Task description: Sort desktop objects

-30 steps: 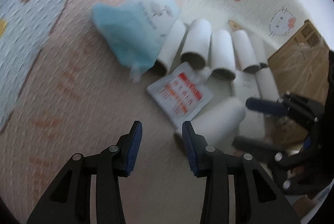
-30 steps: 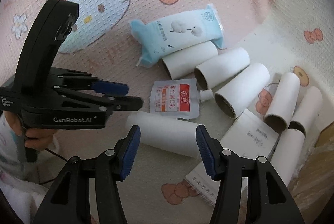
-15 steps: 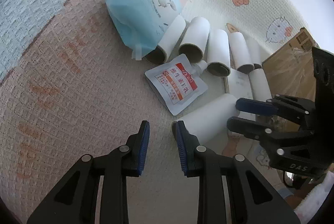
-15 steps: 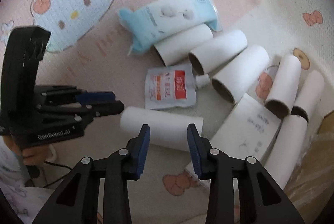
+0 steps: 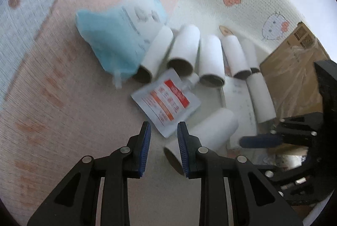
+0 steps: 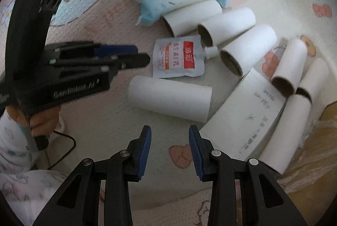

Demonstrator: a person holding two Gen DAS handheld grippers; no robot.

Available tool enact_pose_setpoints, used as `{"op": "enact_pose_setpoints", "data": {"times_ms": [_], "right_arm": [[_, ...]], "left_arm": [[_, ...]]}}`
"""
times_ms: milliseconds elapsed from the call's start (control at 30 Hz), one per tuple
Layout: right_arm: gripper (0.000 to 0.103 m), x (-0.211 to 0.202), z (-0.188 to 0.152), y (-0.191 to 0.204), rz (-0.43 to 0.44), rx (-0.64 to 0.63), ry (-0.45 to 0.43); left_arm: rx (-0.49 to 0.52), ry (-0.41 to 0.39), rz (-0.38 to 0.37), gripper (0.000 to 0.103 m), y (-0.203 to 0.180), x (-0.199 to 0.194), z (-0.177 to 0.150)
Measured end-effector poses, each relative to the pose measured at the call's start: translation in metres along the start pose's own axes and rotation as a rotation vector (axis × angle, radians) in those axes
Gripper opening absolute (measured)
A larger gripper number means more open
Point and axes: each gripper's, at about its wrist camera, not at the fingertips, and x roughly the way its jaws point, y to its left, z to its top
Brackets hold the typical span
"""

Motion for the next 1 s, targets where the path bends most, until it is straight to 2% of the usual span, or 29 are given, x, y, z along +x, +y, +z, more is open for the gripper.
{"op": "enact_pose_setpoints", "data": {"times_ms": [133, 267, 400, 500, 700, 867, 1000], "right_arm": [[0.034, 0.017, 0.004, -0.005, 0.019, 0.047, 0.031], [0.034, 0.028, 0.011, -0.009, 0.055, 0.096, 0.026], [0.034, 0.029, 0.015, -0.002, 0.069, 0.077, -0.001], [0.034, 0.025, 0.017, 0.008, 0.047, 0.018, -0.038], [0.034, 0.022, 0.022, 0.008, 0.063, 0.032, -0.087], [0.034, 0.021, 0.017, 0.01, 0.07, 0.048, -0.085], [0.034, 0.014, 0.01, 0.006, 0.059, 0.081, -0.09]], "left_arm": [[0.004, 0.023, -0.013, 0.029, -0.001, 0.003, -0.002], [0.002, 0.035, -0.053, 0.029, -0.003, 0.003, -0.007], [-0.013, 0.039, -0.117, 0.031, -0.006, 0.002, -0.01], [-0.023, 0.019, -0.095, 0.033, -0.007, 0.002, -0.011], [-0.156, 0.046, -0.142, 0.036, 0.009, 0.006, -0.008], [-0.159, 0.061, -0.153, 0.036, 0.008, 0.003, -0.013], [-0.236, 0.08, -0.245, 0.036, 0.007, 0.011, -0.011]]}}
